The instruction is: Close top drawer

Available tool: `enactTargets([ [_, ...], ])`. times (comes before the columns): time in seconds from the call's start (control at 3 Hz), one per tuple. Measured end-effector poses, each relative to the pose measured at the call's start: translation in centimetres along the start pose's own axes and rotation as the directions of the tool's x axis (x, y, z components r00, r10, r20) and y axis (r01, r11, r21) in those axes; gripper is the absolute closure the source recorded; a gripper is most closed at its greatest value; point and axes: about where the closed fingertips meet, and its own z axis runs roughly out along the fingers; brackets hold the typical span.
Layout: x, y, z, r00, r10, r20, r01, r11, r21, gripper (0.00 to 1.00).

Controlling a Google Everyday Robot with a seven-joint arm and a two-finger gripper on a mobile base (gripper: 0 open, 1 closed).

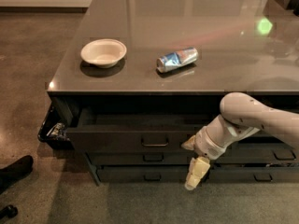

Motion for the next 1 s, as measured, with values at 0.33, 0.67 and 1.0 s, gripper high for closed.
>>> enactTargets([
  [0.33,-0.2,-2.1,-0.8,1.0,-0.003,-0.011,0.004,0.9978,0.067,0.0],
  [0.67,-0.5,-4.2,-2.1,0.999,0.002,-0.038,0.005,0.9794,0.202,0.0],
  [1.0,-0.6,-5.1,-2.7,0.999,0.003,-0.048,0.012,0.9532,0.302,0.0],
])
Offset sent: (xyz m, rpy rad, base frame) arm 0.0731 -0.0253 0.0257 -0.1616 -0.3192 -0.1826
